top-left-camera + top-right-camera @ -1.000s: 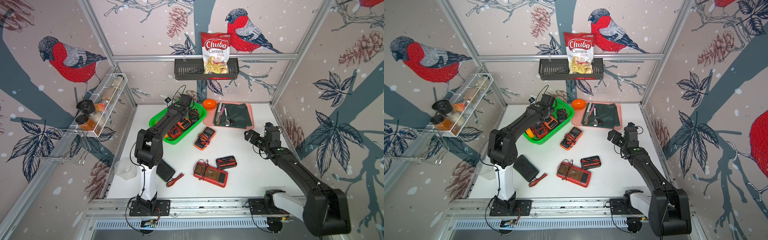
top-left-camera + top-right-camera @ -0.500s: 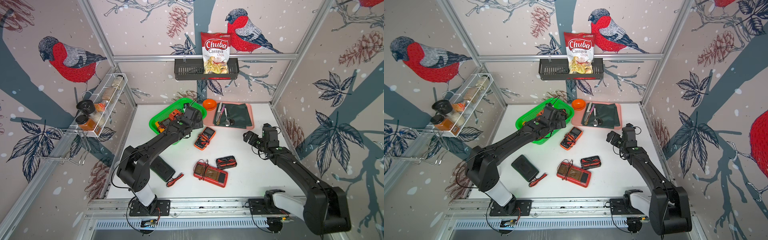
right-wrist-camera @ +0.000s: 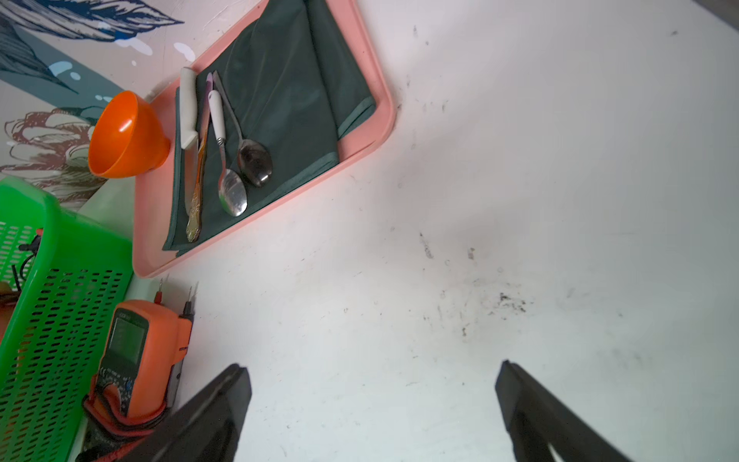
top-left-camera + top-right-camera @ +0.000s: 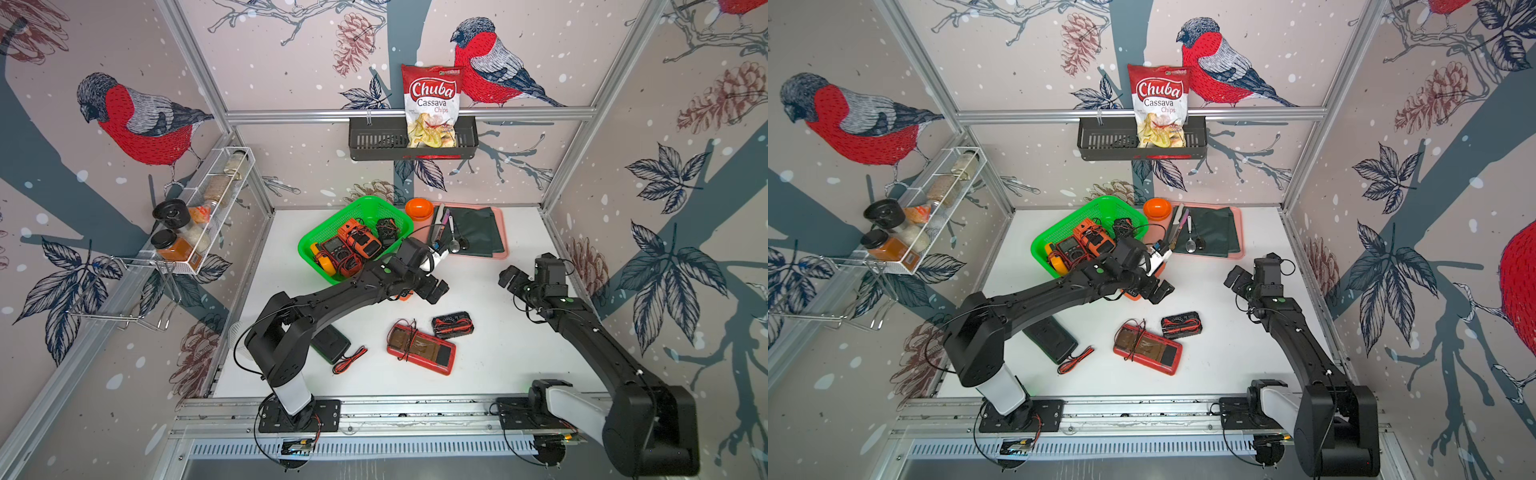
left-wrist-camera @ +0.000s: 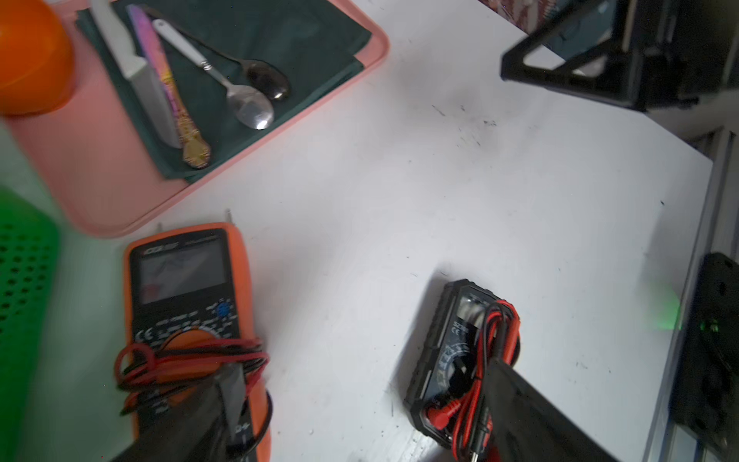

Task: Put the multimeter into the basket
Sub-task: Place the multimeter in the basket, then pick up the multimeter from the center of the board.

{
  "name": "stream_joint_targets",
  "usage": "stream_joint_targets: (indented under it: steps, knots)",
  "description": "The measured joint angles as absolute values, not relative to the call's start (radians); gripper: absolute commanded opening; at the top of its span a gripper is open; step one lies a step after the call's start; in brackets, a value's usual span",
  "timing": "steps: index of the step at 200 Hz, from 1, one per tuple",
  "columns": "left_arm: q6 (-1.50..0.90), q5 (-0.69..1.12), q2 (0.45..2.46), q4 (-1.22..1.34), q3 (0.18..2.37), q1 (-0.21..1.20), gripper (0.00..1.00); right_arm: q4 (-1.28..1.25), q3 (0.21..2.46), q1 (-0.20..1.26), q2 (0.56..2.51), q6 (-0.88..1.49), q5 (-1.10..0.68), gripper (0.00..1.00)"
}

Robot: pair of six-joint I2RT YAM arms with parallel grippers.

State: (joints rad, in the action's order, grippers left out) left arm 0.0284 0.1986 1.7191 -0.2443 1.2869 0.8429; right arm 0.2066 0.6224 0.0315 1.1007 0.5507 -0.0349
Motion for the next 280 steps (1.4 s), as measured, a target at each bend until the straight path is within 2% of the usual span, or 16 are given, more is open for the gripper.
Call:
stream_joint_targets:
  steps: [49, 118, 180, 238, 280]
  knots:
    - [0.213, 0.266, 1.857, -0.287, 1.406, 0.941, 0.95, 0.217, 0.597, -0.073, 1.074, 0.544, -0.086, 1.00]
    - [0.339, 0.303, 2.020, -0.423, 1.533, 0.979, 0.98, 0.217, 0.581, -0.113, 1.018, 0.522, -0.138, 1.00]
    - [0.392, 0.319, 2.061, -0.510, 1.544, 0.997, 0.98, 0.214, 0.566, -0.123, 1.015, 0.522, -0.162, 1.00]
    - [0.392, 0.262, 2.082, -0.520, 1.530, 1.000, 0.98, 0.192, 0.556, -0.124, 1.018, 0.523, -0.191, 1.00]
    - [0.396, 0.231, 2.103, -0.527, 1.528, 1.000, 0.89, 0.190, 0.555, -0.124, 1.020, 0.523, -0.192, 1.00]
